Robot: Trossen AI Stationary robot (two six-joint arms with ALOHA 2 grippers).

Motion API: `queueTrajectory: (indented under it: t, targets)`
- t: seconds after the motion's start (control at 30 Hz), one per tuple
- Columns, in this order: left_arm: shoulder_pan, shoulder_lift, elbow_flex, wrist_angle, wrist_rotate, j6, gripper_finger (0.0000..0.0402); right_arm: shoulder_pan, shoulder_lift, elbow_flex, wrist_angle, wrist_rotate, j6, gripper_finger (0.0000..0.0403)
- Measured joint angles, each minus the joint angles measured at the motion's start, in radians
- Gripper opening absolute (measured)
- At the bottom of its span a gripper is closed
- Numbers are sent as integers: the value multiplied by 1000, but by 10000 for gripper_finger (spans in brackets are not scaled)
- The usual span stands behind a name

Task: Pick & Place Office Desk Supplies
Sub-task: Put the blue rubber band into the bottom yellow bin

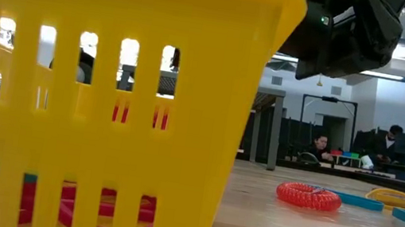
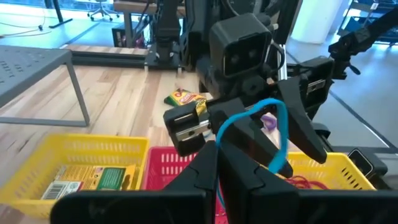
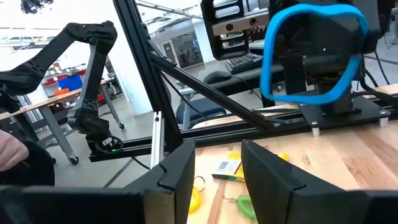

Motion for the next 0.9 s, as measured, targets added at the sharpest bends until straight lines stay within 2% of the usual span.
queueTrajectory:
  t: [0.6,0.73,0.9]
  targets:
    - [0,11,-1,-2,-4,-4,2,-40,0,6,80,3,-37,127]
    - [0,12,-1,-2,-5,-3,2,-40,0,36,58,3,-55,127]
    - [0,17,-1,0,-10,-3,2,-45,-1,96,-50,-30,-56,127]
